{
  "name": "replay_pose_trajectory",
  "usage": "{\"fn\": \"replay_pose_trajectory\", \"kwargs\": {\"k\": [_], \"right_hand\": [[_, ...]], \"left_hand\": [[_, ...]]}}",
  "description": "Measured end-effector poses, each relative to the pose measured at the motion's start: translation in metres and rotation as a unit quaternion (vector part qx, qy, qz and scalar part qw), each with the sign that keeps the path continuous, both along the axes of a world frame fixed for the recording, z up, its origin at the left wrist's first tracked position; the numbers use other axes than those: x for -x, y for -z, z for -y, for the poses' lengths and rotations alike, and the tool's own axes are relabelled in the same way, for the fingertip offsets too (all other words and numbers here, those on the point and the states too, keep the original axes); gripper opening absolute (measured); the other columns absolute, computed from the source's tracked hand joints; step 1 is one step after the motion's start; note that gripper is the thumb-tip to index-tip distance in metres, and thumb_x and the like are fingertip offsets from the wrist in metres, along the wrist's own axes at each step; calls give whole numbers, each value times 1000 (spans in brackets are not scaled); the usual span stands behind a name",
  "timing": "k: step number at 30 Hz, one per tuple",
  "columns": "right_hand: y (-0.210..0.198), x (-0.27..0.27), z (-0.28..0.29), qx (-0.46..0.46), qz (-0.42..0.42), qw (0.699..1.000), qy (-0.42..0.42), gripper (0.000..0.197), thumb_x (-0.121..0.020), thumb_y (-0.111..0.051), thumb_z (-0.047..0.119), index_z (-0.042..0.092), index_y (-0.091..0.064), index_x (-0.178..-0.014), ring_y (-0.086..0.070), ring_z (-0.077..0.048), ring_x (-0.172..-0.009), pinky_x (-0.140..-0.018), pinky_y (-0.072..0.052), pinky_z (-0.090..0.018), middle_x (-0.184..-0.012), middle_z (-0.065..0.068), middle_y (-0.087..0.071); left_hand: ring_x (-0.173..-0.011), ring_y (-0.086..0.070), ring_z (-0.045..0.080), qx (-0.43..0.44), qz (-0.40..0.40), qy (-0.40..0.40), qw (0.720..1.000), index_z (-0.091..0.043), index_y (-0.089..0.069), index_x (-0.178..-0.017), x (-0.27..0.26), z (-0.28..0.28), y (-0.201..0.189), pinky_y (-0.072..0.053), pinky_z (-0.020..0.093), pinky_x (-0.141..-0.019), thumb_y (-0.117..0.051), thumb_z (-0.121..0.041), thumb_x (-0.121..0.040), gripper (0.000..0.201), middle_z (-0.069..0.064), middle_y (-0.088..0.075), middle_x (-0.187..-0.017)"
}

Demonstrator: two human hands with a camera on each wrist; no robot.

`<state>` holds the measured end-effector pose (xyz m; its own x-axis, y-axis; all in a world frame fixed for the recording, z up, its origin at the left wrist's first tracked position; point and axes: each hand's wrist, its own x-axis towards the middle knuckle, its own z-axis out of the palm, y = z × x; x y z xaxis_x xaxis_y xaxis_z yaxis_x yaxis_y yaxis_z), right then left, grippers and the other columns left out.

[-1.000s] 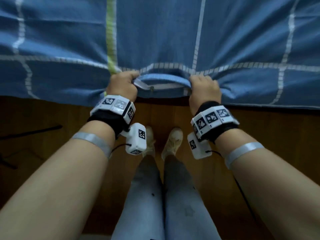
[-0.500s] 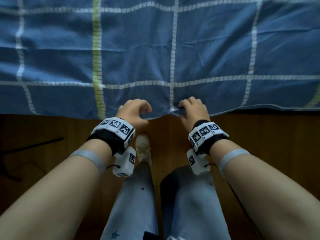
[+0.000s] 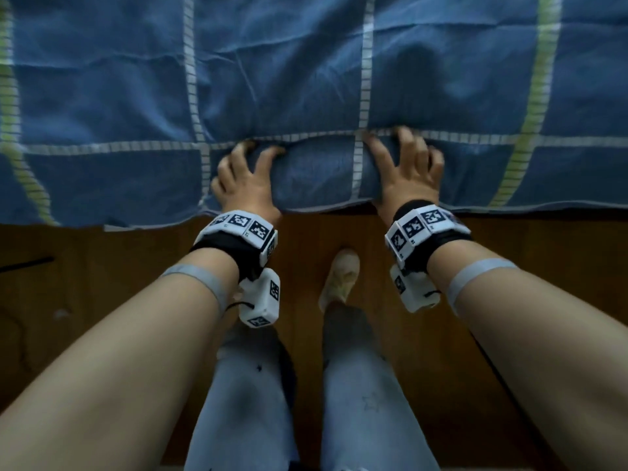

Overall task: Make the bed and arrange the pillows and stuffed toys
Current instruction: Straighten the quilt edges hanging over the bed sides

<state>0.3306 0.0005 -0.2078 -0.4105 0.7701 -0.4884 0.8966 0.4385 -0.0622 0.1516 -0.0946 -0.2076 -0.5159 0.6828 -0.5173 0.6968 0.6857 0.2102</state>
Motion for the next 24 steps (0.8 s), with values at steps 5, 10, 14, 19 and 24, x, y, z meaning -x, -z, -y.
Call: {"fn": "replay_pose_trajectory", "kwargs": {"k": [5, 10, 14, 19, 24], "right_hand": [[-4, 6, -14, -9, -51, 998, 20, 62, -78, -56, 6, 29, -39, -133, -30, -27, -131, -107, -21, -44, -138, -5, -38], [-16, 9, -10, -52, -101, 992, 53, 38, -83, -49, 2, 18, -53, -118, -47, -28, -115, -99, -29, -39, -119, -5, -57], [-10, 0, 16, -45, -98, 993, 49, 39, -81, -48, 0, 15, -57, -116, -49, -29, -111, -98, -27, -36, -116, -6, -59], [-16, 1, 7, 0, -78, 995, 55, 42, -78, -53, 1, 15, -54, -118, -46, -28, -116, -101, -28, -36, -120, -6, -56], [-20, -23, 13, 44, -90, 994, 32, 54, -77, -61, 5, 24, -47, -126, -39, -27, -122, -100, -31, -39, -127, -5, -46]], "left_hand": [[-124, -40, 31, -19, 5, 40, 999, -25, -52, -124, 14, -13, -6, -36, 47, -102, -55, -3, -80, 50, 6, -47, -131], [-107, -52, 33, -107, 32, 19, 994, -9, -61, -105, 14, -4, -23, -42, 41, -92, -41, -4, -70, 41, 15, -61, -109], [-113, -52, 37, -21, 39, 33, 998, -18, -62, -109, 9, 7, -16, -42, 42, -97, -43, 2, -74, 44, 14, -61, -115], [-115, -53, 37, 52, 76, 33, 995, -24, -59, -112, 17, -9, -31, -43, 42, -98, -46, -2, -80, 42, 12, -60, -122], [-117, -47, 28, 73, 114, 18, 991, -21, -54, -110, -13, -1, -33, -39, 44, -101, -72, -13, -69, 45, 6, -48, -117]]}}
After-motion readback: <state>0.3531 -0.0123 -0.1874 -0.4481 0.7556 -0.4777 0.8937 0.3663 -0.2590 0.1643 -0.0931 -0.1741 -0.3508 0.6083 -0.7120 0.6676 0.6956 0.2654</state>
